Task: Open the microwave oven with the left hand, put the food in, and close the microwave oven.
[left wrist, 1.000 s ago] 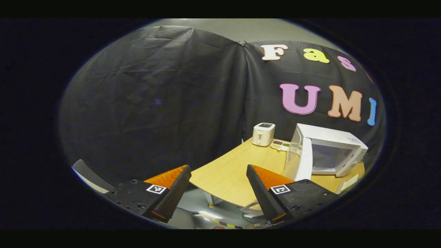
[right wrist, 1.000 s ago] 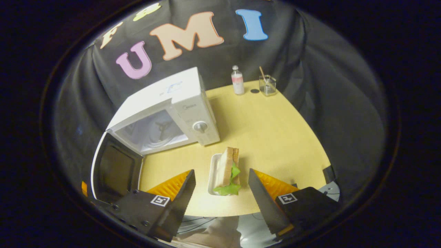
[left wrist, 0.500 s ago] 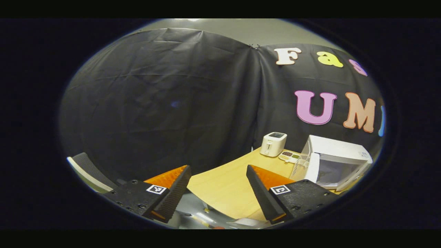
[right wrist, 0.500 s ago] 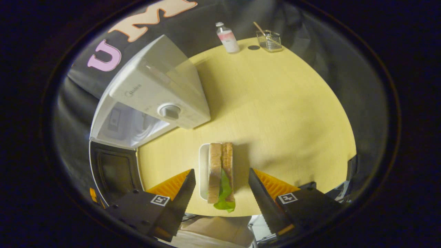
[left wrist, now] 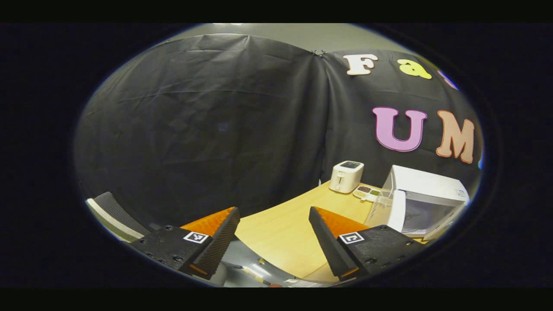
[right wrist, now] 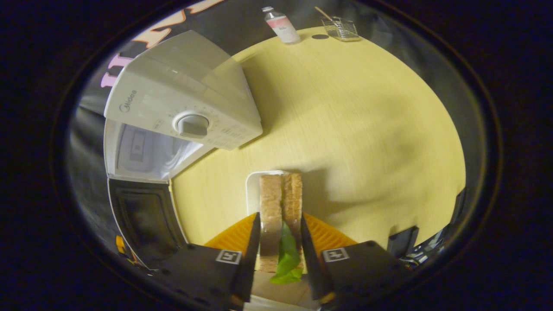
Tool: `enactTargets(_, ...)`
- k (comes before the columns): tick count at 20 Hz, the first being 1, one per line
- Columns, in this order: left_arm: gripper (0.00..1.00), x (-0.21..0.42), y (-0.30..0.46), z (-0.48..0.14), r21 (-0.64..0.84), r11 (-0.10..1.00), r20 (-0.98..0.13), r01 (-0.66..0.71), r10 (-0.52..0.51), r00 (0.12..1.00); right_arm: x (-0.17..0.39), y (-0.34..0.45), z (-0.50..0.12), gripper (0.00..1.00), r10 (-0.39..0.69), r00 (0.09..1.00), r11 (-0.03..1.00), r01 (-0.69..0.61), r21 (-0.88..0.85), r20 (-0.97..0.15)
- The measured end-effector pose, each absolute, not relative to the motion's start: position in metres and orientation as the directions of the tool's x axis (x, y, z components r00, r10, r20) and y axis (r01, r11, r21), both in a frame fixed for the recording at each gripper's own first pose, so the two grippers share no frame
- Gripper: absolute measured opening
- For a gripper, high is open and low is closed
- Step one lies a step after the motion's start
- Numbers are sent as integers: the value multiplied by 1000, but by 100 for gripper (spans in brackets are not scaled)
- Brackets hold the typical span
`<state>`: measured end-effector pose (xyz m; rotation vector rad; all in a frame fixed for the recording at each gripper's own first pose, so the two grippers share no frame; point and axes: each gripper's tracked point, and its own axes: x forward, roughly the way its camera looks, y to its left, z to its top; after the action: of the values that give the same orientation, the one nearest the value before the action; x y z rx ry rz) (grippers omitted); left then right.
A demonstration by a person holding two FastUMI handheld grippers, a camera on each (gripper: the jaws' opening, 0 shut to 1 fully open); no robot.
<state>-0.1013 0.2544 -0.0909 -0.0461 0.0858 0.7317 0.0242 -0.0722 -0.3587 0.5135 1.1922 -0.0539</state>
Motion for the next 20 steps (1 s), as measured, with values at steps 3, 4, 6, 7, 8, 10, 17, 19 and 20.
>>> enactTargets(3,94,-91,250,-89,1,756,-97,-654,651,752,21,-74,-356,41,242,384,877,306,370,-891)
enactTargets(4,94,-89,249,-90,4,762,-99,-648,645,758,21,-73,-355,34,240,394,874,309,374,-887)
enactTargets(6,94,-85,247,-92,6,770,-103,-639,636,765,20,-70,-350,41,261,412,861,309,403,-873)
enactTargets(7,89,-84,246,-94,2,773,-105,-634,631,769,18,-66,-344,41,281,421,851,306,427,-862)
enactTargets(8,94,-84,246,-96,-3,777,-107,-630,626,772,17,-63,-337,41,296,434,841,303,447,-851)
enactTargets(10,94,-84,246,-99,-11,786,-116,-619,613,781,14,-59,-323,41,318,454,825,300,479,-832)
enactTargets(17,94,-76,262,-105,29,844,-147,-536,534,833,-2,0,-247,41,455,602,666,259,699,-656)
enactTargets(19,94,-73,266,-108,41,865,-159,-500,500,851,-3,26,-224,40,486,647,602,239,762,-588)
enactTargets(20,94,-71,268,-110,44,874,-167,-484,484,859,-1,39,-215,41,496,671,572,224,789,-551)
